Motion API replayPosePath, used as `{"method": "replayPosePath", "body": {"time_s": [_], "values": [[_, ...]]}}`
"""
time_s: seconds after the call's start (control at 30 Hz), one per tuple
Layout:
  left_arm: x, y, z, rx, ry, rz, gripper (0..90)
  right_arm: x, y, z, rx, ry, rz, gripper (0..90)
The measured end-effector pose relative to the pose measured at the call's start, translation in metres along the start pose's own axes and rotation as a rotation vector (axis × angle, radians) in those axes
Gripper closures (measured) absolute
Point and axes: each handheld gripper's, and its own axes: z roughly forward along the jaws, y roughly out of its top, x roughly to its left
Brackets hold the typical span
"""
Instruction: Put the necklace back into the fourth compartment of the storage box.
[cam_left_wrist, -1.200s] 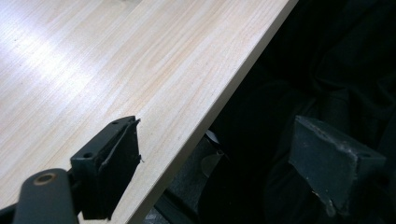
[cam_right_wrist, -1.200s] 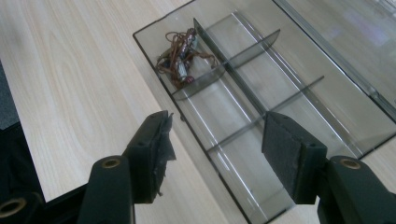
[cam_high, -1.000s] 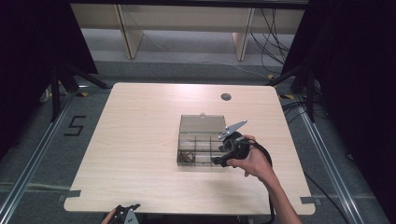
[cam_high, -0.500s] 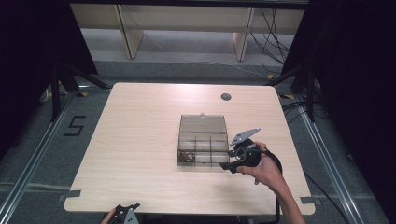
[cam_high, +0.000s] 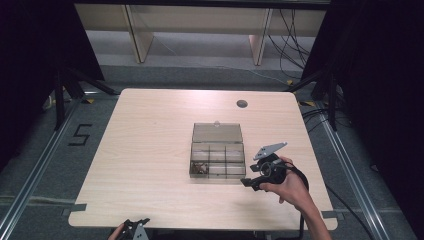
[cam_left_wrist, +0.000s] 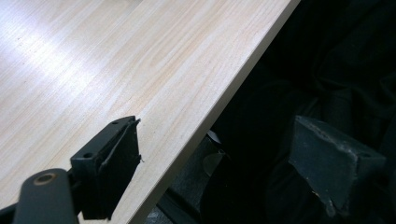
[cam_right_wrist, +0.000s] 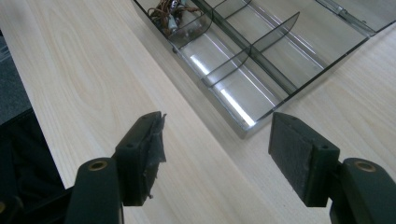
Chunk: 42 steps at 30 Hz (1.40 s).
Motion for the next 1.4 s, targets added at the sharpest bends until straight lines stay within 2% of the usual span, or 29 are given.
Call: {"method": "replayPosePath", "body": {"time_s": [0.1, 0.13, 0.17, 0.2, 0.23, 0.27, 0.33, 0.37, 0.4, 0.47, 0.57, 0.6, 0.63, 0.67, 0.7, 0.87, 0.9, 0.93, 1.0, 1.03, 1.07, 1.13, 1.17, 1.2, 1.27, 1.3, 1.33, 1.4], "values": [[0.000, 0.000, 0.000, -0.001, 0.000, 0.000, 15.5, 0.000, -0.002, -0.002, 0.002, -0.015, 0.014, 35.5], [0.000, 0.000, 0.000, 0.000, 0.001, 0.001, 15.6, 0.000, -0.003, -0.002, -0.004, -0.006, 0.001, 35.0], [0.000, 0.000, 0.000, 0.002, 0.001, 0.003, 15.6, 0.000, -0.004, -0.001, -0.021, -0.014, 0.010, 34.8], [-0.001, 0.000, 0.000, -0.005, 0.001, -0.007, 15.5, 0.001, -0.005, -0.001, -0.014, -0.021, 0.024, 34.8], [-0.001, 0.000, 0.000, -0.002, 0.002, -0.004, 15.5, 0.002, -0.006, -0.002, -0.015, -0.005, 0.020, 34.7], [0.000, 0.000, 0.000, 0.002, 0.000, 0.007, 15.5, 0.001, -0.007, -0.002, -0.022, -0.014, 0.007, 34.6], [0.000, 0.000, 0.000, 0.001, 0.001, 0.002, 15.5, 0.002, -0.008, -0.005, -0.012, 0.006, 0.002, 34.1], [0.000, 0.000, 0.000, 0.002, 0.000, 0.005, 15.5, 0.003, -0.008, -0.006, -0.006, -0.007, 0.020, 34.0], [0.000, 0.000, 0.000, 0.001, -0.001, 0.004, 15.5, 0.002, -0.010, -0.004, -0.029, -0.002, 0.006, 34.0], [0.000, 0.000, 0.000, 0.002, 0.000, 0.004, 15.5, 0.002, -0.011, -0.006, -0.011, 0.005, 0.017, 33.8], [0.000, 0.000, 0.000, 0.001, 0.000, 0.003, 15.5, 0.000, -0.014, -0.005, -0.023, -0.002, -0.008, 33.7], [0.000, 0.000, 0.000, 0.000, 0.000, 0.002, 15.6, 0.001, -0.016, -0.004, -0.027, -0.017, 0.029, 33.4], [0.000, 0.000, 0.000, 0.000, 0.000, 0.001, 15.5, 0.001, -0.016, -0.005, -0.025, 0.005, 0.030, 33.4], [0.000, 0.000, 0.000, 0.000, 0.000, 0.002, 15.6, 0.000, -0.018, -0.004, -0.032, -0.012, 0.012, 33.4], [0.000, 0.000, 0.000, 0.000, -0.001, 0.003, 15.5, 0.001, -0.019, -0.007, -0.015, 0.002, 0.026, 33.2], [0.000, 0.000, 0.000, -0.004, 0.000, -0.002, 15.5, 0.000, -0.024, -0.006, -0.034, -0.006, 0.029, 32.2], [0.000, 0.000, -0.001, 0.003, -0.005, 0.010, 15.5, 0.001, -0.025, -0.006, -0.030, 0.000, 0.044, 32.2], [0.000, 0.000, -0.001, 0.002, -0.005, 0.009, 15.5, -0.001, -0.025, -0.007, -0.023, -0.004, 0.027, 32.1], [0.000, 0.000, 0.000, -0.002, -0.003, 0.003, 15.5, 0.001, -0.027, -0.008, -0.013, 0.001, 0.045, 31.6], [0.000, 0.000, -0.001, 0.001, -0.005, 0.008, 15.5, 0.000, -0.028, -0.006, -0.039, 0.000, 0.026, 31.3], [0.000, 0.000, 0.000, -0.006, 0.003, -0.003, 15.5, 0.001, -0.028, -0.008, -0.022, 0.002, 0.036, 31.0], [0.000, 0.000, 0.000, -0.005, 0.005, -0.006, 15.5, 0.001, -0.029, -0.009, -0.030, -0.010, 0.038, 30.6], [0.000, 0.000, -0.001, 0.002, -0.002, 0.006, 15.6, 0.002, -0.030, -0.008, -0.035, -0.003, 0.054, 30.1], [0.000, 0.000, 0.000, -0.006, 0.002, -0.008, 15.5, 0.002, -0.031, -0.007, -0.039, -0.011, 0.054, 29.7], [0.000, 0.000, 0.000, -0.001, 0.003, -0.006, 15.5, 0.000, -0.032, -0.006, -0.052, -0.021, 0.031, 29.3], [0.000, 0.000, 0.000, -0.001, 0.001, -0.005, 15.5, 0.001, -0.032, -0.008, -0.029, -0.006, 0.051, 28.8], [0.000, 0.000, 0.000, 0.000, 0.000, -0.006, 15.5, 0.001, -0.033, -0.008, -0.030, -0.004, 0.064, 28.4], [0.000, 0.000, 0.000, -0.001, 0.001, -0.009, 15.5, 0.001, -0.035, -0.008, -0.024, -0.025, 0.077, 27.8]]}}
